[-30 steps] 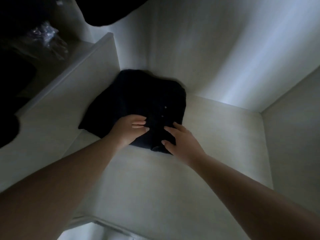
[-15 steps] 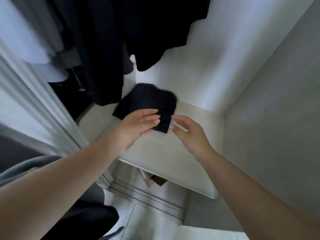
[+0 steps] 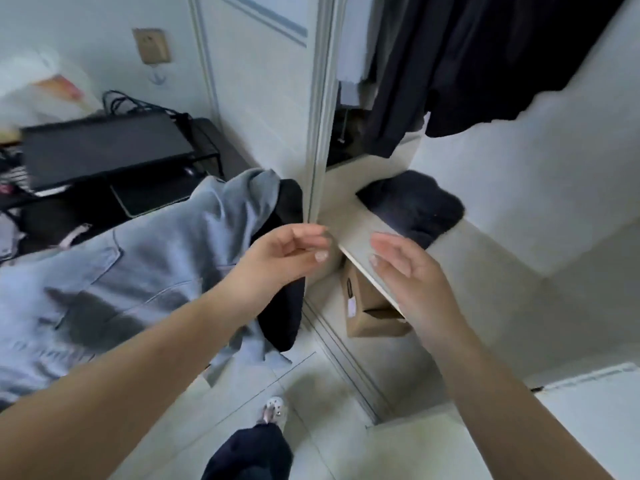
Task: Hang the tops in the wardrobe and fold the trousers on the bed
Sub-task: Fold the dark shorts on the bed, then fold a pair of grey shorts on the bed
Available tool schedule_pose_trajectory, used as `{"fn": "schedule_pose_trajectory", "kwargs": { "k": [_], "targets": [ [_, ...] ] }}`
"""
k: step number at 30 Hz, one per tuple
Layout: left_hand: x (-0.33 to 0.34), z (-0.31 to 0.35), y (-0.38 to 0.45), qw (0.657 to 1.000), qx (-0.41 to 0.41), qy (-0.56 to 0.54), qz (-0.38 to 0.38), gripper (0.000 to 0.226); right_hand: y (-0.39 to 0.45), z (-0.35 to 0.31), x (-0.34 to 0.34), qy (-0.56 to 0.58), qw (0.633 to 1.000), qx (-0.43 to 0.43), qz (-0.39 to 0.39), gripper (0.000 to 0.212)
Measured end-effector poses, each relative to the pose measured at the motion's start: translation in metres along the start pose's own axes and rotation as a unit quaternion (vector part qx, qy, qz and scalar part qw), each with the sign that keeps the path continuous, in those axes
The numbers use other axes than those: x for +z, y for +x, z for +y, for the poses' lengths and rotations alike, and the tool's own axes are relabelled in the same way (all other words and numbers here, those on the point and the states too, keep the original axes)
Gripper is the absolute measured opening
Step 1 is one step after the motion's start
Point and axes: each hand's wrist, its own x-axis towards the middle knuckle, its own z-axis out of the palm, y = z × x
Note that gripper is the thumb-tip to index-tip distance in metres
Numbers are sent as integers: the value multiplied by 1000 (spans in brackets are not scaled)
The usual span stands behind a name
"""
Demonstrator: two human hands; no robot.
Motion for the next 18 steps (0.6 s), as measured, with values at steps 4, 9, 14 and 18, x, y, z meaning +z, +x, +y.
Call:
{"fn": "schedule_pose_trajectory", "kwargs": {
  "k": [4, 9, 14, 18],
  "targets": [
    [-41, -1, -110, 991, 18, 6, 130, 32, -48, -20, 65, -11, 992, -21, -121, 28],
    [-97, -7, -233, 959, 13, -7, 284, 29, -94, -47, 164, -13, 965, -49, -258, 31],
    [-150, -16, -353, 908, -2, -27, 419, 39, -140, -66, 279, -20, 921, -64, -384, 29],
    [-200, -28, -463, 843, -10, -65, 534, 30, -191, -75, 394, -27, 877, -50, -477, 28]
  ]
}}
